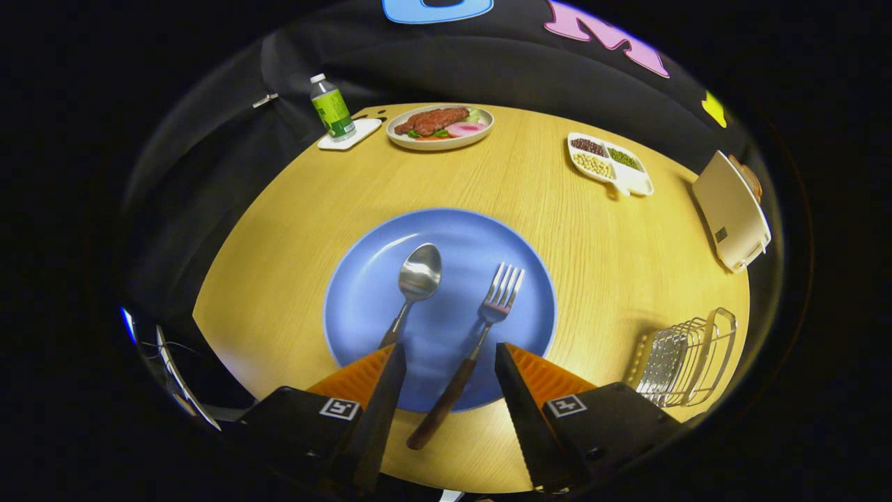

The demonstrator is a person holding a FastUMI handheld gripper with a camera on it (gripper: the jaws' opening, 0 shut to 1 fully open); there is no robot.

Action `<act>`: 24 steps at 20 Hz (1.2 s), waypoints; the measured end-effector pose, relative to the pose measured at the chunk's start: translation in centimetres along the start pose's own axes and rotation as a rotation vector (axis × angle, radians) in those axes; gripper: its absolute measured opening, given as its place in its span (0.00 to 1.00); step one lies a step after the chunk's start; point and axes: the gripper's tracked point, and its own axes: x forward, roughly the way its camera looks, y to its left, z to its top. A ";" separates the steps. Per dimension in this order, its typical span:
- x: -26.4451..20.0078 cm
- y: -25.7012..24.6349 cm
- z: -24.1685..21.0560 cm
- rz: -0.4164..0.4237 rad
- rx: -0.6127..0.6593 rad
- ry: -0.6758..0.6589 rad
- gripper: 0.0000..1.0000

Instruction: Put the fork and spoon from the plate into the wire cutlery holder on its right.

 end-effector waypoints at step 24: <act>-8.2 -4.4 -0.3 0.135 0.101 0.133 0.06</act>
